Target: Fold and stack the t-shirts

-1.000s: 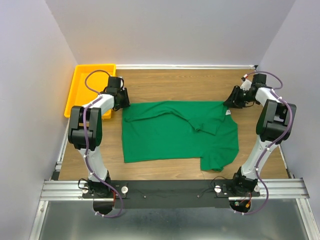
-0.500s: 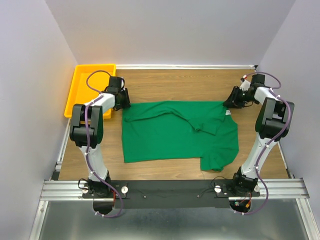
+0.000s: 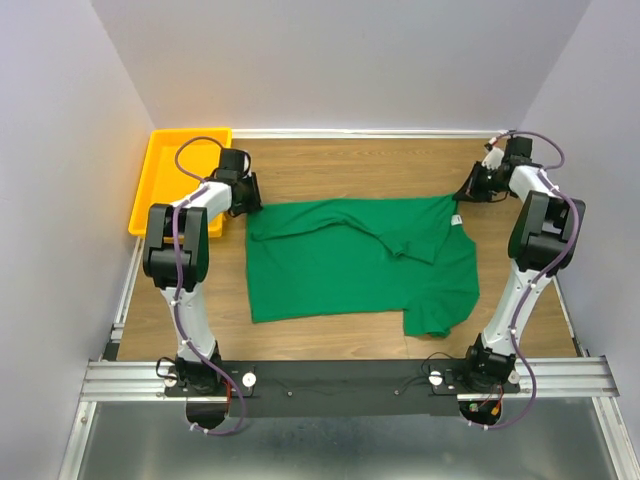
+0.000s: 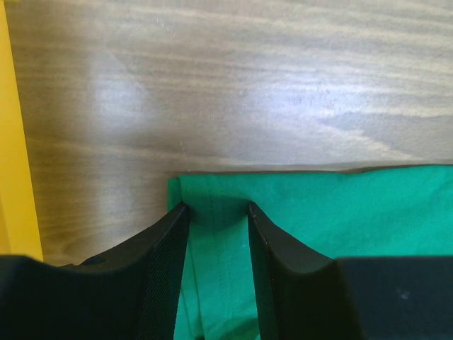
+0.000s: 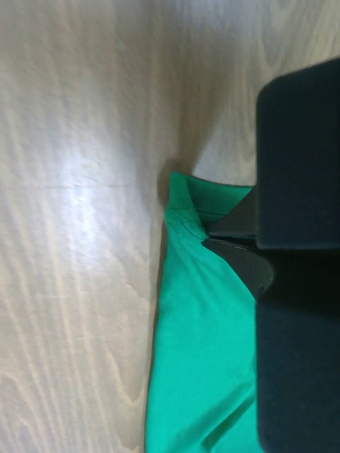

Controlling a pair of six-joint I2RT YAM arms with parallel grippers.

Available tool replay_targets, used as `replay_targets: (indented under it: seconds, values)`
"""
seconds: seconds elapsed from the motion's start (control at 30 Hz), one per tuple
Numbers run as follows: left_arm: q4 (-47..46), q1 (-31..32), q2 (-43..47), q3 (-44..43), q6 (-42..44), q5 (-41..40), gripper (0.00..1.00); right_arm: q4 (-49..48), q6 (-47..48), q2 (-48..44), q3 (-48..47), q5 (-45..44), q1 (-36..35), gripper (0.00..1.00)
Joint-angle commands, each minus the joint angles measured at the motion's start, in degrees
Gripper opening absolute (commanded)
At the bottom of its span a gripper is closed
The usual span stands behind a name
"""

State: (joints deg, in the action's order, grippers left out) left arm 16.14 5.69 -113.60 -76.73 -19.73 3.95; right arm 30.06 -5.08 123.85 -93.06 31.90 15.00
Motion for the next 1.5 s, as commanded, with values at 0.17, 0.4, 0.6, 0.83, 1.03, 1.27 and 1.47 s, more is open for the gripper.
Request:
replay_targets:
  seconds: [0.17,0.4,0.6,0.83,1.03,1.27,1.47]
  values:
    - [3.0,-0.2,-4.1,-6.1,0.4,0.1,0.46,-0.8,2.8,6.0,-10.2,-5.7,0.2,0.01]
    - [3.7,-0.2,-5.0,-11.2,0.2,-0.2,0.47,-0.8,3.1,8.6,-14.3,-5.9,0.2,0.01]
    - [4.6,-0.2,-3.4,-12.7,-0.6,2.0,0.51,-0.8,2.7,9.6,-14.6,-5.5,0.2,0.01]
    - [4.9,-0.1,-1.6,-7.7,-2.8,3.6,0.47,-0.8,2.6,9.8,-15.0,-5.7,0.2,0.02]
    - [4.9,0.2,-2.8,-6.2,-3.4,2.7,0.43,-0.8,2.6,9.9,-15.0,-5.7,0.2,0.02]
    - [5.1,0.4,-5.4,-8.3,-3.3,3.1,0.31,-0.8,2.9,9.3,-14.3,-5.9,0.2,0.02]
    - [6.0,0.4,-6.9,-11.2,-2.2,3.5,0.09,-0.8,3.2,9.5,-14.3,-6.3,0.2,0.01]
